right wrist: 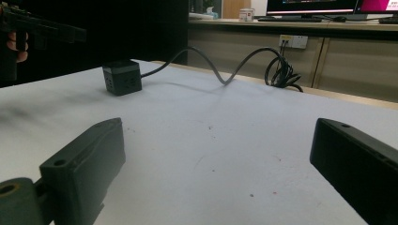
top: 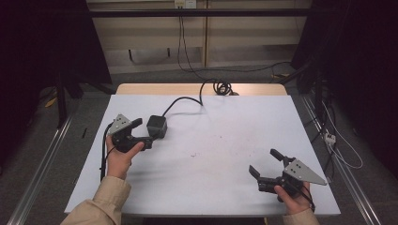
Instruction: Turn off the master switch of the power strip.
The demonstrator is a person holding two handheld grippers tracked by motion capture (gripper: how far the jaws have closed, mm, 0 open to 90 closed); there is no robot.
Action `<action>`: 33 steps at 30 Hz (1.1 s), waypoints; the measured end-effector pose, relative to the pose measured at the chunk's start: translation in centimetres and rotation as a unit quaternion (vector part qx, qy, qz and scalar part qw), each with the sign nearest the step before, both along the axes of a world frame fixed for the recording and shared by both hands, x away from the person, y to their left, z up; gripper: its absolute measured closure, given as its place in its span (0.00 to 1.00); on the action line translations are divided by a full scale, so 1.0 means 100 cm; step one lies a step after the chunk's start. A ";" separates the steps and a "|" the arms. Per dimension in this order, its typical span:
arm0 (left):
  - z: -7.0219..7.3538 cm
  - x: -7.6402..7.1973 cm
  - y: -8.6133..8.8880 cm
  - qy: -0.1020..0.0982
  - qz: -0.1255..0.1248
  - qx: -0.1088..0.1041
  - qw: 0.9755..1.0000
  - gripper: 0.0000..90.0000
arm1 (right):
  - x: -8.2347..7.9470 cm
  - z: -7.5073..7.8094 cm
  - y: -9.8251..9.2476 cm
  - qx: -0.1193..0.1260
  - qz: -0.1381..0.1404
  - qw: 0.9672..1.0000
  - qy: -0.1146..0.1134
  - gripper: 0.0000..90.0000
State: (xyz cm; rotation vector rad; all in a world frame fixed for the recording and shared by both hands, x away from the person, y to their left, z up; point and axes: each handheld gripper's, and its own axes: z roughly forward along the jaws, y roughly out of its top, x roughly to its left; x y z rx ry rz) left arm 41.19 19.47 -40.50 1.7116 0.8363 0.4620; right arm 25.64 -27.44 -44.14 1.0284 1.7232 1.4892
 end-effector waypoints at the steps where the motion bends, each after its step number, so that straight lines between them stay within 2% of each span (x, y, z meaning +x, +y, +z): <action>1: 0.000 0.000 0.000 0.000 0.000 -0.001 1.000 0.09 | 0.000 0.000 0.000 0.000 0.000 1.000 0.000 0.04; 7: 0.000 0.001 -0.003 0.003 -0.004 0.011 1.000 0.09 | 0.000 0.000 0.001 0.002 0.001 1.000 0.001 0.04; 12: 0.004 0.002 -0.005 0.006 -0.008 0.013 1.000 0.10 | 0.000 -0.001 0.001 0.000 0.002 1.000 0.001 0.04; 16: 0.006 0.003 -0.004 0.006 -0.005 0.000 1.000 0.10 | -0.001 0.000 0.000 0.002 -0.002 1.000 -0.001 0.04; 24: 0.011 0.004 -0.003 0.001 -0.004 0.001 1.000 0.10 | 0.000 0.000 0.002 -0.001 0.001 1.000 0.000 0.04; 33: 0.009 0.006 -0.004 0.007 0.000 -0.001 1.000 0.10 | 0.000 -0.001 0.002 0.001 -0.001 1.000 0.000 0.04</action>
